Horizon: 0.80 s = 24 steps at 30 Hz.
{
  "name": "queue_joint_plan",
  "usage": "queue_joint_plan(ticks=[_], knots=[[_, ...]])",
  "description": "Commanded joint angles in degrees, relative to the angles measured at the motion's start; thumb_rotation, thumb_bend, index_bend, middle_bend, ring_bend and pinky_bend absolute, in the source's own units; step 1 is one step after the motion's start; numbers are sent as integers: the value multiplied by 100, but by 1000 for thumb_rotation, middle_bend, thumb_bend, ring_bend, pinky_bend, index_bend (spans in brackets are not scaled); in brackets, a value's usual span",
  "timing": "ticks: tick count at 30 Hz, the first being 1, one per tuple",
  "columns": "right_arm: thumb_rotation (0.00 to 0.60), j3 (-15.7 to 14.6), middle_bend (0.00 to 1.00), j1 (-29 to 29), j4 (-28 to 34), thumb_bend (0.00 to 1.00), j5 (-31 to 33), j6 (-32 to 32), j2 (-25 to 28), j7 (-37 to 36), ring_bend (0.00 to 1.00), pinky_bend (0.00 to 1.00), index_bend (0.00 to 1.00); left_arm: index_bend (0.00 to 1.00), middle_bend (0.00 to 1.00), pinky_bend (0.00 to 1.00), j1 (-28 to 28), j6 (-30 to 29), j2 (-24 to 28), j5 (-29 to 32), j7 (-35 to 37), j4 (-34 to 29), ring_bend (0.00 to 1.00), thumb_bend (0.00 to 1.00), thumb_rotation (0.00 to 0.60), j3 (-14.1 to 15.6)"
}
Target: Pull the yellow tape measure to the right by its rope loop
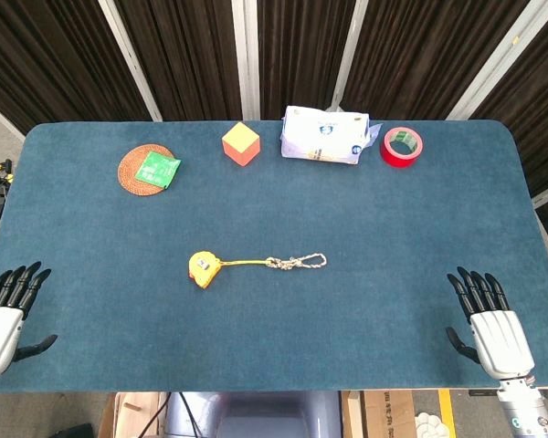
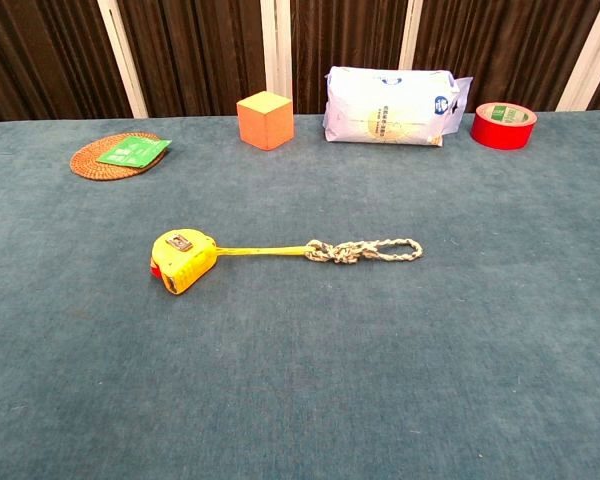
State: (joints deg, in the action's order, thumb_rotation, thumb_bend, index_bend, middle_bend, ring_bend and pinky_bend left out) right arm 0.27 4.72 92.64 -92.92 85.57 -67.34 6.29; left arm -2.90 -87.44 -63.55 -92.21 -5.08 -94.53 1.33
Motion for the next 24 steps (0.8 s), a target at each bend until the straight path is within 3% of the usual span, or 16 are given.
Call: queue_joint_plan(ticks=[1,24], knots=[[600,1,0,1,5,341,9,-7,2,-3,0,0,0,0,0,0,2,-4,1,2,-3,-1,0,0,600,-1],[600,6,0,93,71,341,-187,-1,-2,-98,0,0,0,0,0,0,33,-61,33,-20,78,-15,0,0,600,5]])
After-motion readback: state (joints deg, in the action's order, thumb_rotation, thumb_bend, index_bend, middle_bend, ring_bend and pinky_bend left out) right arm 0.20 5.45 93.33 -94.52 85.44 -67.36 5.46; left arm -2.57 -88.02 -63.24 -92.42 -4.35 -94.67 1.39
